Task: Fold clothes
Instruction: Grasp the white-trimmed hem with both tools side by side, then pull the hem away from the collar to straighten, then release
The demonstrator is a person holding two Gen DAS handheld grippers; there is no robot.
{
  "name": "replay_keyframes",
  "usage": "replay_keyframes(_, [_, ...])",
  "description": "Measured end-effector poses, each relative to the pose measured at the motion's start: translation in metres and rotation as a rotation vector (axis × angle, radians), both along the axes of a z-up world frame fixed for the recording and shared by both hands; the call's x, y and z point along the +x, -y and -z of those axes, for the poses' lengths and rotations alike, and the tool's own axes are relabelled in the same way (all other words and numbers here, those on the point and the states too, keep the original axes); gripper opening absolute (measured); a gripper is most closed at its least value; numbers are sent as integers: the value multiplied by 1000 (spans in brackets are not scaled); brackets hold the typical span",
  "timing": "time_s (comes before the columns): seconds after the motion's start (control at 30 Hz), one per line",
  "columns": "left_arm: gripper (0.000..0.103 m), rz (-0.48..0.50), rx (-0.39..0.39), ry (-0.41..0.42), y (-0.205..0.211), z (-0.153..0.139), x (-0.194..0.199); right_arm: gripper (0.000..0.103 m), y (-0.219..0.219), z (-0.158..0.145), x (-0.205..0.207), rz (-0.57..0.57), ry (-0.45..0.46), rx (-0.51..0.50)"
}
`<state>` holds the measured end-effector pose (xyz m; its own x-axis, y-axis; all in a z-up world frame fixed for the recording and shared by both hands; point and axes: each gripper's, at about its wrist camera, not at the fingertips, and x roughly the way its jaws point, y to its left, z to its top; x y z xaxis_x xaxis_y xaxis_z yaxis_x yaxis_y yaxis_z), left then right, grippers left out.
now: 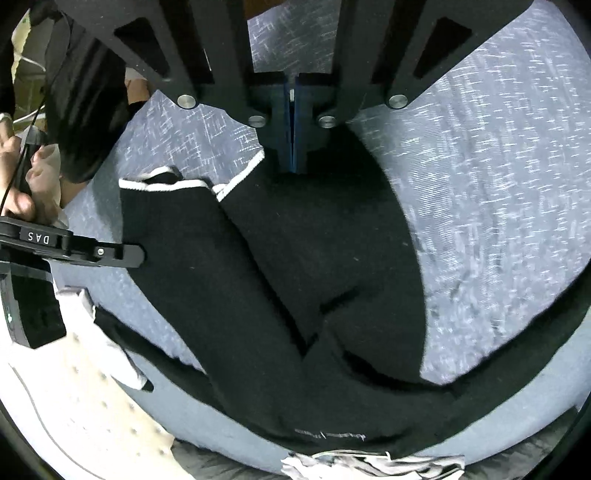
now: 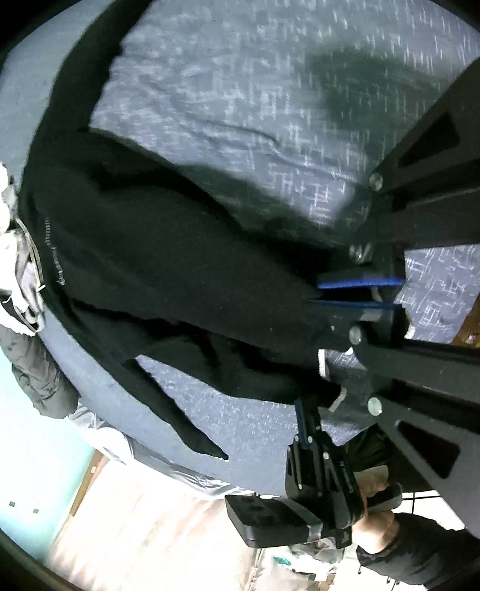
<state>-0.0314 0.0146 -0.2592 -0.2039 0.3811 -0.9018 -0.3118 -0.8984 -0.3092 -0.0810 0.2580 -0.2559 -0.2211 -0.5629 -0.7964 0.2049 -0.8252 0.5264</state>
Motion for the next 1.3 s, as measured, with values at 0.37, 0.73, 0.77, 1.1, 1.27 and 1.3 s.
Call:
replay_keyframes(0.37, [14, -55, 1, 5, -6, -6, 3, 5, -73, -35, 4, 80, -62, 39])
replay_keyframes(0.73, [23, -10, -133, -10, -34, 20, -9, 4, -105, -34, 9, 152, -52, 61])
replay_keyframes(0.77, [15, -6, -141, -12, -33, 21, -10, 4, -106, -34, 10, 154, -51, 60])
replay_keyframes(1.1, [4, -67, -57, -63, 24, -14, -2, 2, -123, -37, 9, 181, -50, 62])
replay_keyframes(1.27, [4, -186, -21, -47, 82, -21, -1, 0, -130, -43, 10, 186, -60, 83])
replay_keyframes(1.3, [4, -203, -19, -39, 87, -19, 0, 0, -131, -43, 11, 188, -58, 87])
